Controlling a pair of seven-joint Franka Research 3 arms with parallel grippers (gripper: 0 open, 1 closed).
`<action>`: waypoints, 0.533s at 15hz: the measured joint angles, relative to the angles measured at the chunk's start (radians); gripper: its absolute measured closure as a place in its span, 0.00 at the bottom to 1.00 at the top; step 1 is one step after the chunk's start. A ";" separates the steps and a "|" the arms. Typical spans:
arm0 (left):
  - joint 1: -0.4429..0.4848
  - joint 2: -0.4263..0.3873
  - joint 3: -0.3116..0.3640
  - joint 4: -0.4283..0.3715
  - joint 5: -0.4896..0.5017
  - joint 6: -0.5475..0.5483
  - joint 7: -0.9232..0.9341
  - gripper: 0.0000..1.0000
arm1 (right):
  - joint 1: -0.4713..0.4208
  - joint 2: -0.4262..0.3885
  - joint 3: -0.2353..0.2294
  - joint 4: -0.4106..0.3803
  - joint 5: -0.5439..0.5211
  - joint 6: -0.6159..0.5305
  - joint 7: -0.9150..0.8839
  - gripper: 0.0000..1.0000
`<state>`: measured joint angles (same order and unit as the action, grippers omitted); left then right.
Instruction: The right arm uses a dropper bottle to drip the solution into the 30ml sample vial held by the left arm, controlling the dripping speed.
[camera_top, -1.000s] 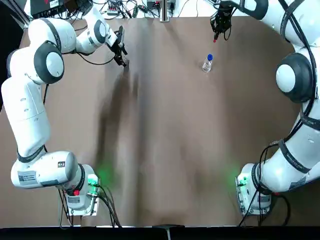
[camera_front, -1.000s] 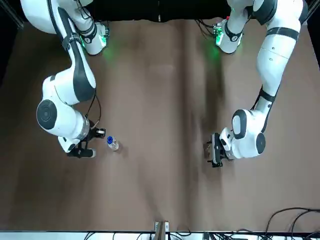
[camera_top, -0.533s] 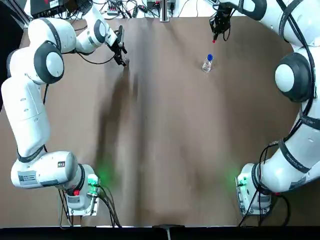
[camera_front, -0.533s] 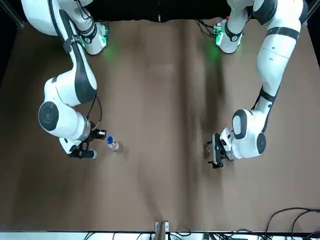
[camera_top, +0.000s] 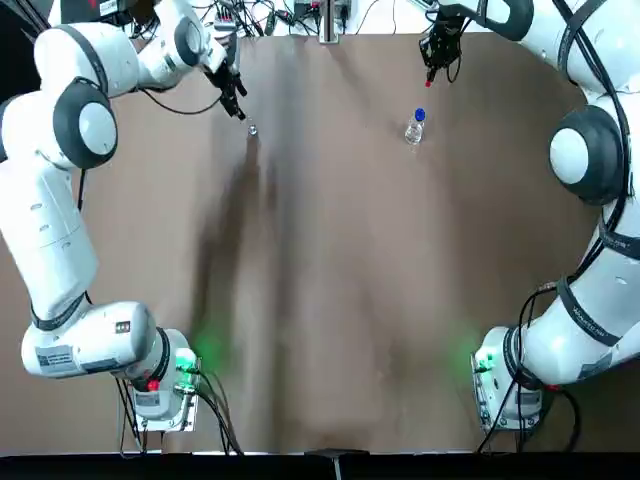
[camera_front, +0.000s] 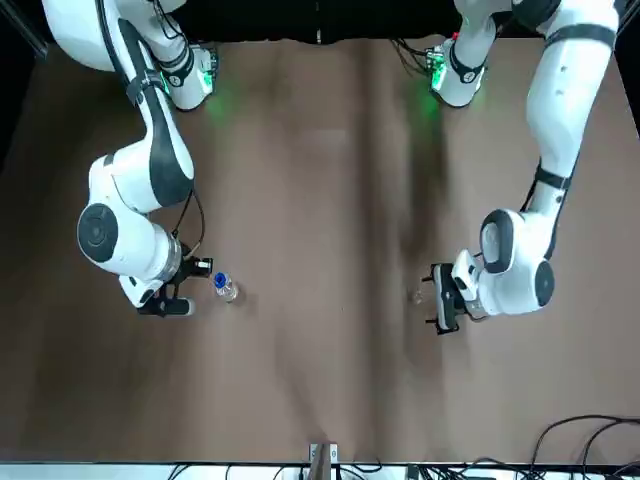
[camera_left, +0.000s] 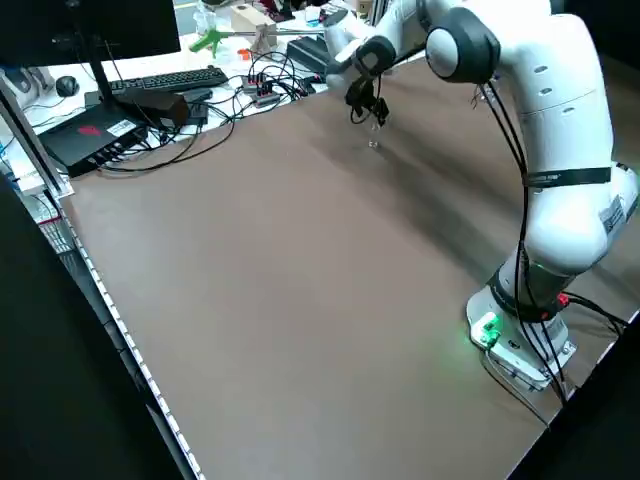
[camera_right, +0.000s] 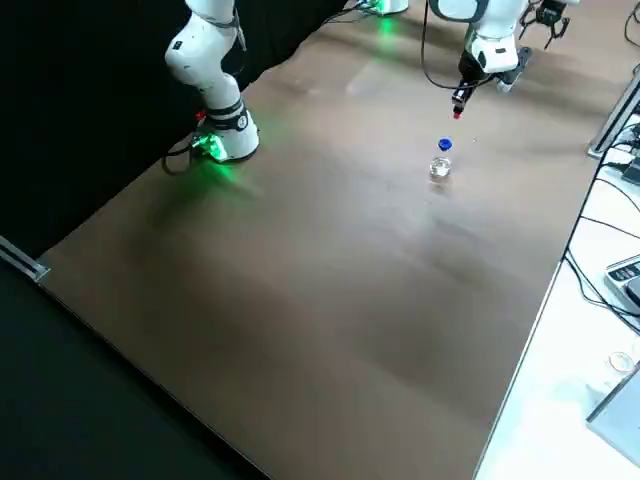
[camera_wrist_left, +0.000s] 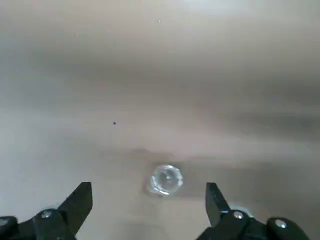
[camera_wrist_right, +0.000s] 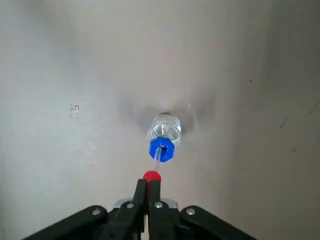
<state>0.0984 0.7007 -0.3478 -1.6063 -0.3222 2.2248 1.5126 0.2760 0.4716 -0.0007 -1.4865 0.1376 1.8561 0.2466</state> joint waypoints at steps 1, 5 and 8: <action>0.005 -0.027 0.000 0.000 0.003 -0.037 -0.037 0.00 | -0.001 0.000 0.000 0.000 0.000 0.001 0.000 0.96; 0.008 -0.127 0.000 -0.001 0.109 -0.109 -0.299 0.00 | -0.006 0.000 -0.003 0.001 0.000 0.004 -0.001 0.96; 0.000 -0.217 -0.014 0.004 0.258 -0.170 -0.654 0.00 | -0.006 0.000 -0.003 0.002 -0.001 0.005 -0.001 0.96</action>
<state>0.0983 0.4833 -0.3614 -1.6021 -0.0641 2.0553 0.8589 0.2703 0.4717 -0.0032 -1.4848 0.1371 1.8609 0.2459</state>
